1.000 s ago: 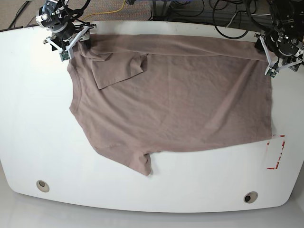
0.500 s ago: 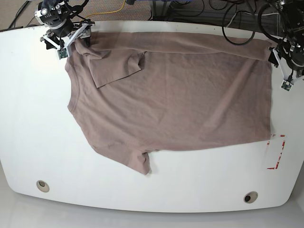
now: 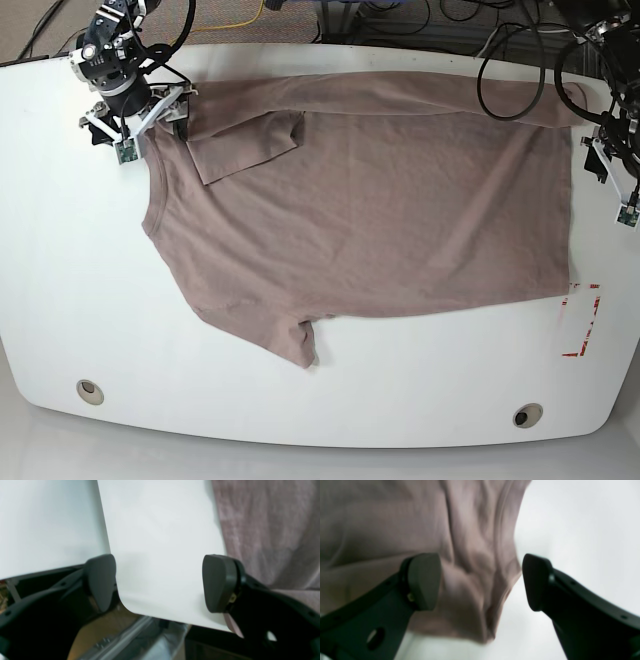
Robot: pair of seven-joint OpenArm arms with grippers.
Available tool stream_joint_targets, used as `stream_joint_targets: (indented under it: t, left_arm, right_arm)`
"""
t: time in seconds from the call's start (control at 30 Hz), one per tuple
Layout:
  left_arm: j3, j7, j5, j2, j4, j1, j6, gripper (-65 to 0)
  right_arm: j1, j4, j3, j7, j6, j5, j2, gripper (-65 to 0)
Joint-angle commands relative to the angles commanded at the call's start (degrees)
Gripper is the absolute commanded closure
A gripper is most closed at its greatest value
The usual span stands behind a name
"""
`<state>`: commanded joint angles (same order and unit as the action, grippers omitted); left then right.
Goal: Layout the t-shirt on the table in an organized manner, then fold the t-shirt properly
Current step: 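Lay the held shirt edge down and open both grippers, then reposition both grippers along the shirt edge and regrasp the fabric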
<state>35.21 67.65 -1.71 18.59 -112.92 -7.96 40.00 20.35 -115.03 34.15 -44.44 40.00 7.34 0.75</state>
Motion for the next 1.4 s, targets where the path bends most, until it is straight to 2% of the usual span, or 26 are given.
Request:
stream_joint_targets:
  t: [0.13,0.23,0.43,0.6,0.87,1.4]
  left_arm:
    - [-0.18,0.00,0.00,-0.18,0.00,-0.09,0.00,-51.1]
    - [-0.18,0.00,0.00,-0.18,0.00,-0.09,0.00,-51.1]
    - [-0.26,-0.09,0.00,-0.18,0.18,-0.09,0.00,-51.1]
    - [-0.26,-0.09,0.00,-0.26,0.18,-0.09,0.00,-51.1]
    - [-0.26,-0.09,0.00,-0.26,0.18,-0.09,0.00,-51.1]
    - [-1.14,-0.09,0.00,-1.41,0.18,-0.18,0.00,-51.1]
  right_arm:
    - [-1.93,0.26,0.00,-5.54,0.00,-0.09,0.00,-49.0]
    - [-1.14,0.26,0.35,-7.74,0.00,-0.09,0.00,-49.0]
    - [2.20,0.35,0.18,-7.38,0.00,-0.09,-0.09,-49.0]
    - [3.43,0.26,0.35,-7.65,0.00,-0.44,-2.64,-49.0]
    - [9.05,0.26,0.26,-7.56,0.00,-0.09,-3.08,-49.0]
    - [6.59,-0.70,-0.09,-7.56,0.00,-0.09,-2.81,-48.8]
